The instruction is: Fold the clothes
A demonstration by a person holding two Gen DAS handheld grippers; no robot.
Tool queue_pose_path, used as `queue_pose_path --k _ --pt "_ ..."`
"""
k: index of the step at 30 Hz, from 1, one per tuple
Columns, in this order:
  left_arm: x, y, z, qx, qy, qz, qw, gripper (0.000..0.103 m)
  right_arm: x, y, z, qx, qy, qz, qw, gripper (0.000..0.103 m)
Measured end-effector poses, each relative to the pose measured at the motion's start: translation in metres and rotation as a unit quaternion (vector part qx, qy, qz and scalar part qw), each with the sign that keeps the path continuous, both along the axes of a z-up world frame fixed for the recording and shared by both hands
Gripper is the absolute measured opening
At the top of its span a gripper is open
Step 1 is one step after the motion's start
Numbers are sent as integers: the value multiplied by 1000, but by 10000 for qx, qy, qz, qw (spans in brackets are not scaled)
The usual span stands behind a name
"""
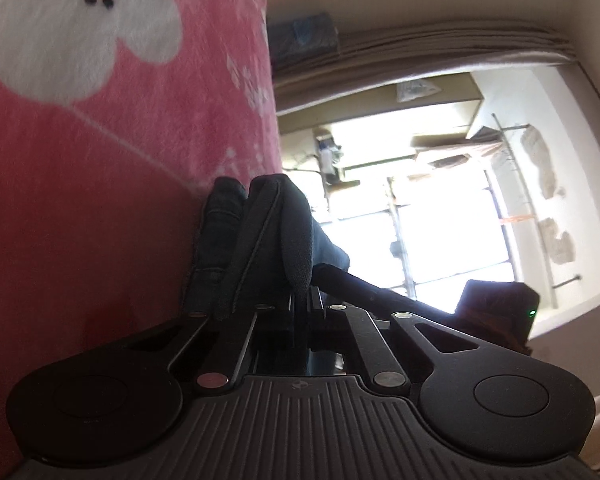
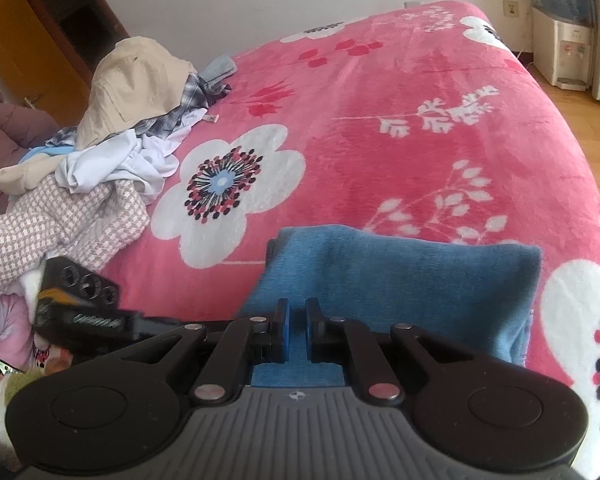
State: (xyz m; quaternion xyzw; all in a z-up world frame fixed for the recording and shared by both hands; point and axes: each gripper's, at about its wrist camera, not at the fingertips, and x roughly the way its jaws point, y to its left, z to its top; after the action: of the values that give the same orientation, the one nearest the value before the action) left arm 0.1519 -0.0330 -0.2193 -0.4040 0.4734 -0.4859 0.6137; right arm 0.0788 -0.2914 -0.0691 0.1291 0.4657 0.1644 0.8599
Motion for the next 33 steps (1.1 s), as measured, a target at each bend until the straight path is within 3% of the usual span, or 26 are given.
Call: queue_pose_path --k 4,11,14,16,18,21,23,24,26,27,28,30,32,33 --pt "-3 0 3 525 -148 219 9983 3 2 3 -2 -169 -114 54 9998 8" --pt "-5 -1 6 715 -247 310 9967 3 7 25 5 -454 -714 586 9947 8" --pt "-7 -1 8 917 -471 302 9942 3 26 39 -8 -709 -569 614 9940 8" --pt "-8 -4 9 1007 -581 311 9927 5 41 35 -26 -665 -413 379 9962 6" --pt "-9 -6 15 1064 -712 270 9914 8 45 22 -25 -365 -427 51 9984 6" --pt "-11 -7 29 1256 -1056 279 9860 21 34 -2 -6 -167 -741 -401 9963 8" --pt "-9 -7 35 1396 -1234 347 9819 42 18 -31 7 -152 -843 -802 9931 8" --pt "-7 -7 37 1460 -1307 384 9799 45 10 -46 13 -142 -887 -1008 9908 10" --pt "-4 -7 41 1588 -1452 456 9755 51 -5 -73 20 -141 -928 -1388 9859 28" --pt "-3 -7 43 1651 -1525 492 9732 51 -12 -85 19 -153 -917 -1558 9834 53" --pt "-1 -12 45 1680 -1557 512 9721 51 -18 -97 18 -166 -906 -1727 9807 64" --pt "3 -21 41 1727 -1550 526 9713 49 -22 -111 6 48 -739 -1789 9811 65" --pt "5 -28 38 1773 -1519 491 9711 29 -22 -120 -9 319 -502 -1803 9818 65" --pt "7 -32 37 1796 -1503 472 9710 26 -19 -122 -18 480 -344 -1793 9820 65"
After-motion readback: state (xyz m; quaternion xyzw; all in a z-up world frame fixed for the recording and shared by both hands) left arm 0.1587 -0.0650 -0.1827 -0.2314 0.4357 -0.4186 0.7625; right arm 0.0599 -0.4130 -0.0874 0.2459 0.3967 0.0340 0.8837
